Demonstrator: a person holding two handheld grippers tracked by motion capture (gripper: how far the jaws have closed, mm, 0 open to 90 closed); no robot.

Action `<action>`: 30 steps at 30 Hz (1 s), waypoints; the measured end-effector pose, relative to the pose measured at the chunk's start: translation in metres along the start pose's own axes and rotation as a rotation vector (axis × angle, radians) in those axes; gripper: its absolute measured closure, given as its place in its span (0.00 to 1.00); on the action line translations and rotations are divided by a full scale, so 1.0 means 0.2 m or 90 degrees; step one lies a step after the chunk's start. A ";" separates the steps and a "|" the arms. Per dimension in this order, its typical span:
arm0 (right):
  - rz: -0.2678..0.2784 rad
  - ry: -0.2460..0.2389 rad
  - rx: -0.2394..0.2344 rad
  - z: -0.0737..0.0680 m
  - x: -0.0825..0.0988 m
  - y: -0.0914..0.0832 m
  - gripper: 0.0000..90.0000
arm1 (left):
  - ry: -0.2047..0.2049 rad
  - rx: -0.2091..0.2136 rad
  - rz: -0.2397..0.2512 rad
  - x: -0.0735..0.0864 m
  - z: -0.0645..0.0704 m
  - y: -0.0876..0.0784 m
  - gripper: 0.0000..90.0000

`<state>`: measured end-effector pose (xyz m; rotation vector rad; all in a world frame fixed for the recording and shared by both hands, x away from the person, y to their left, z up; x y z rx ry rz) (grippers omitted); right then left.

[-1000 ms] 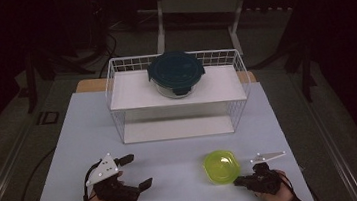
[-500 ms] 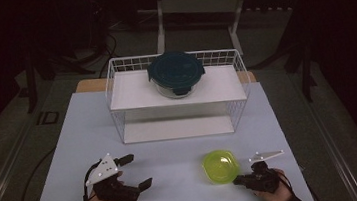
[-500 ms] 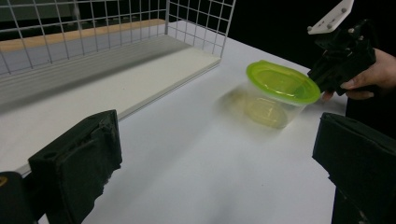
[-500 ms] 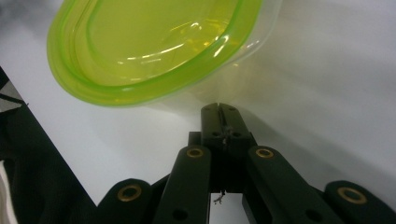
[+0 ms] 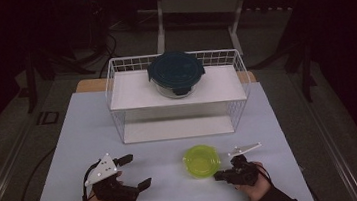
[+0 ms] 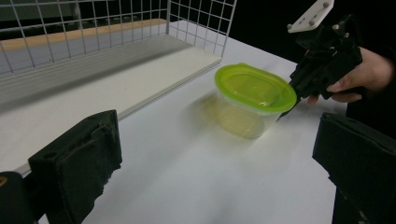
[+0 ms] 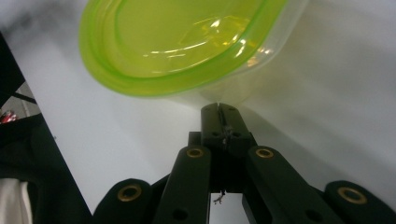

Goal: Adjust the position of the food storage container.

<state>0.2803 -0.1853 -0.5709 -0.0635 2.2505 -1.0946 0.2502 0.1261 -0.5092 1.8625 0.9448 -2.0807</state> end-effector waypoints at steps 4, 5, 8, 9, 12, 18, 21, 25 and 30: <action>-0.008 -0.017 -0.001 -0.03 -0.02 0.03 1.00 | 0.000 0.000 0.000 0.00 0.00 -0.01 0.01; -0.005 -0.018 0.000 -0.03 -0.02 0.03 1.00 | 0.000 0.000 -0.001 0.00 0.00 -0.01 0.01; 0.006 -0.010 0.023 0.01 -0.04 0.00 1.00 | -0.002 0.000 -0.001 0.00 0.00 -0.01 0.01; 0.011 -0.003 0.027 0.02 -0.05 -0.01 1.00 | -0.001 0.000 0.000 0.00 0.00 0.00 0.01; 0.022 0.012 0.033 0.05 -0.07 -0.01 1.00 | -0.001 0.000 0.000 0.00 0.00 0.00 0.01; 0.014 0.007 0.031 0.03 -0.10 0.04 1.00 | -0.001 -0.001 -0.001 0.01 0.00 0.00 0.01; 0.009 -0.001 0.030 0.01 -0.11 0.07 1.00 | -0.001 0.000 0.000 0.00 0.00 0.00 0.01; 0.010 -0.007 0.029 -0.01 -0.14 0.10 1.00 | 0.000 0.001 0.000 0.01 0.00 0.00 0.01; 0.009 -0.011 0.018 -0.05 -0.18 0.14 1.00 | 0.002 0.001 0.000 0.01 0.00 0.00 0.01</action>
Point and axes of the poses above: each handheld gripper's, and its own axes: y roughly forward along the jaws, x roughly out of its underside, z roughly to its right, the point moved 6 cm from there along y, roughly forward along the jaws, and after that the axes turned 9 degrees about y, right-handed, at the moved point
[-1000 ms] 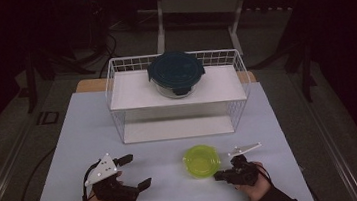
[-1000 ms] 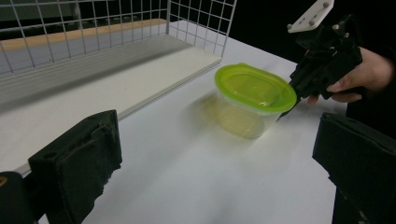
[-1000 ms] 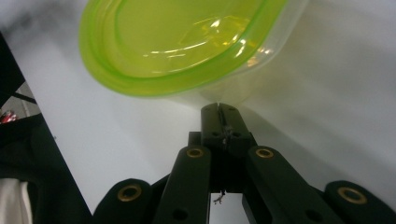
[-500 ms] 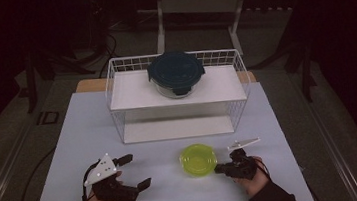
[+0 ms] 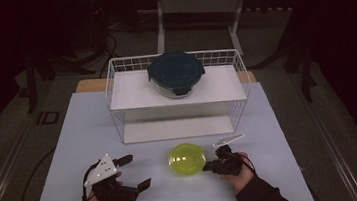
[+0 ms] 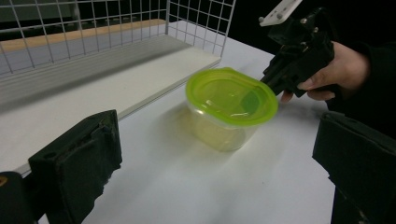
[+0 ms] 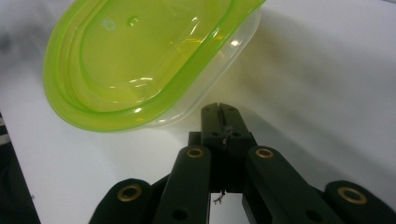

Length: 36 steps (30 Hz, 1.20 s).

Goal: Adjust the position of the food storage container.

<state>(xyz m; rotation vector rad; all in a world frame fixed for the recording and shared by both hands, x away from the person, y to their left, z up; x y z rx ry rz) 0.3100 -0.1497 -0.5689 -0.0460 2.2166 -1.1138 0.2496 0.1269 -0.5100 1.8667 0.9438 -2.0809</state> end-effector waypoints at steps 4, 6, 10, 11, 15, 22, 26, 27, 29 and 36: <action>-0.007 -0.004 -0.006 -0.02 -0.01 0.03 1.00 | -0.002 0.001 0.001 0.00 0.00 0.00 0.01; -0.016 -0.009 -0.008 -0.04 -0.02 0.06 1.00 | -0.002 0.001 0.001 0.00 0.00 0.00 0.01; -0.016 -0.010 -0.012 -0.06 -0.03 0.08 1.00 | -0.002 0.001 0.000 0.00 0.00 0.00 0.01; -0.015 -0.013 -0.012 -0.06 -0.04 0.08 1.00 | -0.002 0.001 0.000 0.00 0.00 0.00 0.01; -0.011 -0.012 -0.014 -0.06 -0.06 0.10 1.00 | -0.002 0.002 0.001 0.00 0.00 0.00 0.01; -0.009 -0.006 -0.017 -0.07 -0.09 0.13 1.00 | -0.002 0.003 0.001 0.00 0.00 0.00 0.01; -0.010 -0.009 -0.019 -0.08 -0.10 0.14 1.00 | 0.001 0.003 -0.002 0.00 0.00 0.00 0.01; -0.009 -0.010 -0.018 -0.08 -0.10 0.14 1.00 | 0.001 0.004 -0.002 0.00 0.00 0.00 0.01; -0.009 -0.009 -0.018 -0.08 -0.10 0.13 0.99 | -0.001 0.004 -0.001 0.00 0.00 0.00 0.01; 0.001 -0.033 0.010 -0.07 -0.06 0.03 0.84 | -0.010 0.007 0.015 -0.01 -0.01 -0.01 0.01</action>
Point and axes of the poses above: each handheld gripper's, and its own axes: y roughly forward along the jaws, x roughly out of its underside, z roughly to its right, the point moved 6 cm from there along y, roughly forward along the jaws, and after that the axes turned 9 degrees about y, right-handed, at the moved point
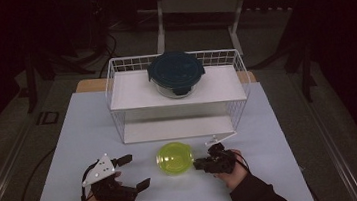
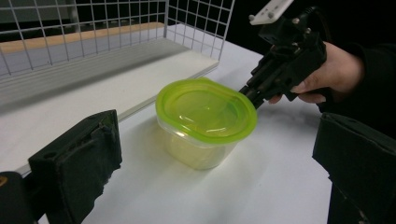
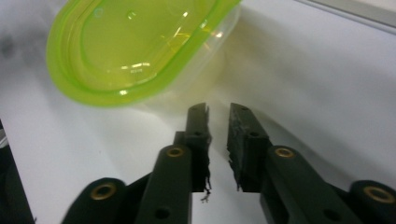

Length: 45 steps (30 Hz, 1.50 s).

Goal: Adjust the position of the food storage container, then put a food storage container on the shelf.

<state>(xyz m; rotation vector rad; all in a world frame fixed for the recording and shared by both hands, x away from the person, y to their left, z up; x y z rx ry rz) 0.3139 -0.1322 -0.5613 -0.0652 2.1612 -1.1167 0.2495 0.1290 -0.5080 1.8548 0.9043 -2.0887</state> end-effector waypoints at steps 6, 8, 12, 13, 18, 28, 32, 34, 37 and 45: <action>0.029 0.001 0.011 0.02 0.02 -0.12 0.66 | -0.009 0.007 0.003 0.00 0.00 0.00 0.01; 0.042 0.001 0.007 0.01 0.01 -0.16 0.60 | -0.010 0.009 0.005 -0.01 0.00 0.01 0.01; 0.074 0.000 -0.006 -0.02 -0.01 -0.23 0.41 | -0.005 0.012 -0.007 -0.03 0.00 0.02 0.01; 0.074 0.000 -0.006 -0.02 -0.01 -0.23 0.41 | -0.005 0.012 -0.007 -0.03 0.00 0.02 0.01; 0.101 -0.008 -0.043 -0.06 -0.05 -0.27 0.21 | 0.041 0.016 -0.007 -0.07 0.01 0.04 0.01; 0.145 -0.036 -0.056 -0.10 -0.12 -0.29 0.22 | -0.078 0.098 -0.038 -0.13 -0.02 0.07 0.01; 0.152 -0.041 -0.051 -0.10 -0.14 -0.28 0.20 | -0.107 0.085 -0.038 -0.15 -0.08 0.09 0.01; 0.143 -0.033 -0.048 -0.10 -0.14 -0.27 0.19 | -0.118 0.078 -0.038 -0.15 -0.10 0.11 0.01; 0.123 0.023 -0.042 -0.08 -0.16 -0.23 0.16 | -0.149 0.089 -0.061 -0.13 -0.12 0.14 0.01; 0.100 0.101 -0.062 -0.05 -0.17 -0.16 0.16 | -0.244 0.116 -0.121 -0.05 -0.15 0.24 0.01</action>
Point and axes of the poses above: each handheld gripper's, and its own axes: y roughly forward along the jaws, x roughly out of its underside, z roughly to its right, the point moved 6 cm from there along y, roughly forward along the jaws, and after that the axes turned 9 degrees about y, right-handed, at the moved point
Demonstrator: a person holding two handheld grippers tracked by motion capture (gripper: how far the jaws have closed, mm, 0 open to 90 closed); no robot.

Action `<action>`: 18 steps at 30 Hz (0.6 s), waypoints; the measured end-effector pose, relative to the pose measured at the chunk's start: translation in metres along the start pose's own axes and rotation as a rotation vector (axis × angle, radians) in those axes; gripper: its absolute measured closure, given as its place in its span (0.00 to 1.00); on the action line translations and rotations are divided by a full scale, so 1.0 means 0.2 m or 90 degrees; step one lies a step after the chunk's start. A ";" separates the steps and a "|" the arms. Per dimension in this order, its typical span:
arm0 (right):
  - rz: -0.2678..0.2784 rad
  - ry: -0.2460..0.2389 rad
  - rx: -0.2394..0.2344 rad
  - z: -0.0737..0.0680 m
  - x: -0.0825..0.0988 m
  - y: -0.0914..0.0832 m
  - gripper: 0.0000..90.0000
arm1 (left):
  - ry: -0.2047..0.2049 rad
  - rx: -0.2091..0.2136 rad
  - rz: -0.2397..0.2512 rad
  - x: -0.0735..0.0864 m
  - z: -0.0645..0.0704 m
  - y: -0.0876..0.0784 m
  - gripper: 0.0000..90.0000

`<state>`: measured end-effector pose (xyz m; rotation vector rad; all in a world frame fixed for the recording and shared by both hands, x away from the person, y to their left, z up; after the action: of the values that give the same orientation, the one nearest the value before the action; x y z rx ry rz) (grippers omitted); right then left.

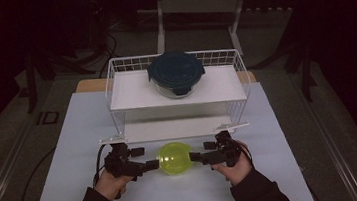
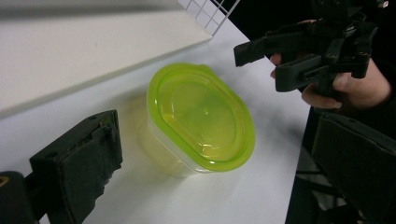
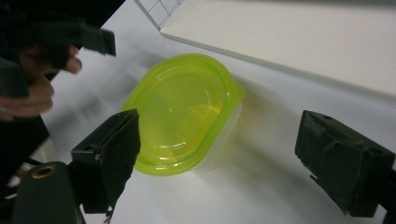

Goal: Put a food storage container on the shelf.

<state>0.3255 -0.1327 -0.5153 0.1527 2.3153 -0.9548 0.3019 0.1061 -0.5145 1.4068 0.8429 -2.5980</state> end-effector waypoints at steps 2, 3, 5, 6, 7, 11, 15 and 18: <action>-0.013 0.018 -0.007 0.01 0.01 0.02 0.18 | -0.032 0.001 -0.012 0.01 -0.02 0.02 0.04; -0.019 0.048 -0.021 0.02 0.02 0.03 0.26 | -0.043 -0.003 -0.015 0.02 -0.03 0.03 0.07; -0.025 0.062 -0.029 0.03 0.02 0.04 0.30 | -0.076 -0.011 -0.022 0.02 -0.05 0.05 0.10; -0.036 0.091 -0.042 0.04 0.03 0.05 0.38 | -0.097 -0.004 -0.025 0.03 -0.06 0.05 0.17; -0.044 0.102 -0.043 0.05 0.03 0.06 0.39 | -0.116 -0.005 -0.029 0.04 -0.07 0.07 0.17; -0.062 0.117 -0.043 0.08 0.03 0.10 0.54 | -0.153 0.003 -0.049 0.07 -0.08 0.11 0.31; -0.080 0.135 -0.052 0.08 0.03 0.14 0.62 | -0.186 0.005 -0.066 0.09 -0.09 0.14 0.43; -0.083 0.148 -0.062 0.08 0.03 0.15 0.70 | -0.194 0.009 -0.071 0.10 -0.09 0.15 0.55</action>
<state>0.3381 -0.1221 -0.5452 0.0760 2.6070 -0.9266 0.3131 0.0932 -0.5514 0.9523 0.8799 -2.8058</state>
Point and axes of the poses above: each handheld gripper's, and its own axes: y roughly forward along the jaws, x roughly out of its underside, z roughly to its right, the point moved 6 cm from there along y, roughly forward along the jaws, and after that the axes turned 9 degrees about y, right-handed, at the moved point
